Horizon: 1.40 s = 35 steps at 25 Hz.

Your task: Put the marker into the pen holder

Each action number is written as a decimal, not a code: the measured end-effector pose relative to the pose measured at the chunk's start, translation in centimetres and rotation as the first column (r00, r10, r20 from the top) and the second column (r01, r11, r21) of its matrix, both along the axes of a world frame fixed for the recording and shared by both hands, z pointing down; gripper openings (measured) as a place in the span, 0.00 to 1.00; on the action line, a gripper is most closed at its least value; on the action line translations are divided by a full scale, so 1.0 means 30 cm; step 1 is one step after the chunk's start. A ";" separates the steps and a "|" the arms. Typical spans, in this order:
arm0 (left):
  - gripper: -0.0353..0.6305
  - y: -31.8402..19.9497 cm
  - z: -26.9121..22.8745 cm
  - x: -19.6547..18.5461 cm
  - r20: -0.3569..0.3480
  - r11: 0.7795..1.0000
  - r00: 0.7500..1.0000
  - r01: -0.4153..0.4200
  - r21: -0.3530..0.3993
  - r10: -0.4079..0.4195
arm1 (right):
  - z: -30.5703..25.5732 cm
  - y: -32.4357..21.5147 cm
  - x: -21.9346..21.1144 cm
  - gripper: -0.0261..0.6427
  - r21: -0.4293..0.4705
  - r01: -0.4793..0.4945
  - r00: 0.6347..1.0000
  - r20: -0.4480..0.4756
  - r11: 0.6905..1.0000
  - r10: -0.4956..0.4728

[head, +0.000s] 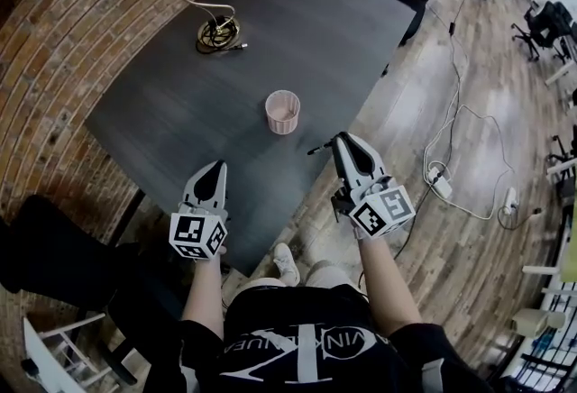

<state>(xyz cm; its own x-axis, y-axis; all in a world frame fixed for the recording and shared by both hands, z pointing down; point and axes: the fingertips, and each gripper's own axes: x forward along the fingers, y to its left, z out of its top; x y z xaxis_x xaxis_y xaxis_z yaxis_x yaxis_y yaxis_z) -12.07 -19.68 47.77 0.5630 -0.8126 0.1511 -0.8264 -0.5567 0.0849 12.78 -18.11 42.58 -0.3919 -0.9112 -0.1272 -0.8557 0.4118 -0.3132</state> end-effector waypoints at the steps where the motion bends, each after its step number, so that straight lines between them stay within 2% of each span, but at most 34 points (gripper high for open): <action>1: 0.07 -0.012 0.001 0.007 -0.001 1.000 1.000 -0.007 0.000 0.007 | -0.008 -0.013 -0.006 0.11 0.005 0.002 1.000 0.002 1.000 -0.002; 11: 0.07 -0.120 0.027 0.055 -0.009 1.000 1.000 -0.015 -0.018 0.015 | -0.049 -0.165 -0.024 0.11 0.024 0.057 0.998 0.003 0.998 -0.057; 20: 0.07 -0.237 0.025 0.073 -0.024 0.999 0.999 0.026 -0.029 -0.027 | -0.078 -0.337 -0.049 0.11 0.029 0.127 0.992 0.023 0.992 -0.127; 35: 0.07 -0.308 0.115 0.115 -0.008 0.997 1.000 0.029 -0.066 -0.030 | 0.141 -0.461 -0.130 0.11 -0.080 0.181 0.984 0.010 0.980 -0.180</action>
<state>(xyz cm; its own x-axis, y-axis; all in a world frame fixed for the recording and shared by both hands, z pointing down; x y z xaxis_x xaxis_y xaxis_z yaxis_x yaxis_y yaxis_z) -8.63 -28.93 51.22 0.5404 -0.8174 0.1993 -0.8414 -0.5250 0.1282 8.89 -31.93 46.82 -0.5506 -0.8327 -0.0578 -0.7688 0.5329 -0.3536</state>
